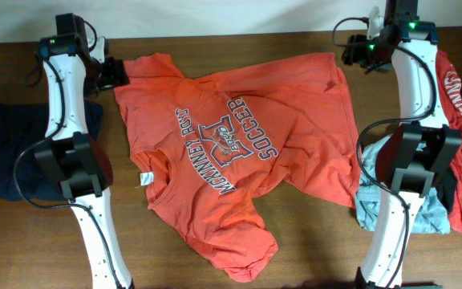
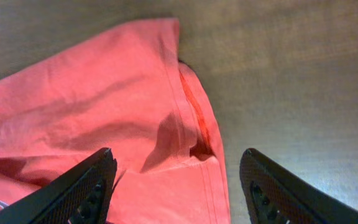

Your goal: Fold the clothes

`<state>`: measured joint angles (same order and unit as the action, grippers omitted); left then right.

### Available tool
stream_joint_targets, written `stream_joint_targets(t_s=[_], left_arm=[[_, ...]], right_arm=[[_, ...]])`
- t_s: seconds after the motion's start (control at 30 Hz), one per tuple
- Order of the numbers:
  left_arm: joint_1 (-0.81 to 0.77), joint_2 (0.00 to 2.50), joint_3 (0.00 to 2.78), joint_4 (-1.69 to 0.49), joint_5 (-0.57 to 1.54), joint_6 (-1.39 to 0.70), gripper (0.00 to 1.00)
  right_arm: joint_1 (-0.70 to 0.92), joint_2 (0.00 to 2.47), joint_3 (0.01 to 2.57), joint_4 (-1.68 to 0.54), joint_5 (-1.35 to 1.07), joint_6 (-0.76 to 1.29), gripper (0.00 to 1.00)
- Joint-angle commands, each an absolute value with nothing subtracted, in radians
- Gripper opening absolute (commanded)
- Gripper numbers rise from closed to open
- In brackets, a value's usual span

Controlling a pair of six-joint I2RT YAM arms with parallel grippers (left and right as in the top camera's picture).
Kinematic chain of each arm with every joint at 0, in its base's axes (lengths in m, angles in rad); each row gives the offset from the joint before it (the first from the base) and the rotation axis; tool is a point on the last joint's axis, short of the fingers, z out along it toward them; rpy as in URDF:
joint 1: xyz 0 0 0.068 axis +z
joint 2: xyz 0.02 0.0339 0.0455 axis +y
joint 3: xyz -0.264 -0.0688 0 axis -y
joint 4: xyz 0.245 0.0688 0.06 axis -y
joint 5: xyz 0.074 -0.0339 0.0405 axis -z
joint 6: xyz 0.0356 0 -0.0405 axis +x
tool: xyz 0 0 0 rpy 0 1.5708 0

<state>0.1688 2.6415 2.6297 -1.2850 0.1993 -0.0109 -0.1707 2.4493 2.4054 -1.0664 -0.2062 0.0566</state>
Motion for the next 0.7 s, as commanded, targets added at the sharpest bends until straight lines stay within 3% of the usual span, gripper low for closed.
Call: stream_joint_targets(t_s=[0.0,0.13,0.23,0.3,0.67], left_arm=[[0.166,2.641,2.651,-1.342,0.195,0.017,0.96],[0.16,2.643,2.651,-1.407,0.209,0.018,0.89],[0.144,2.661,2.651,-1.425,0.205,0.052,0.5],[0.127,2.678,2.651,-1.417,0.206,0.054,0.03],[0.025,2.82,2.65,-1.448,0.157,0.035,0.0]], right_arm=[[-0.177,2.452,2.424,-1.126,-0.191,0.061,0.68],[-0.175,2.452,2.424,-1.226,-0.226,0.06,0.68],[-0.175,2.452,2.424,-1.297,-0.283,0.057,0.67],[-0.175,2.452,2.424,-1.336,-0.307,0.057,0.67],[-0.168,2.452,2.424,-1.4,-0.311,0.055,0.66]])
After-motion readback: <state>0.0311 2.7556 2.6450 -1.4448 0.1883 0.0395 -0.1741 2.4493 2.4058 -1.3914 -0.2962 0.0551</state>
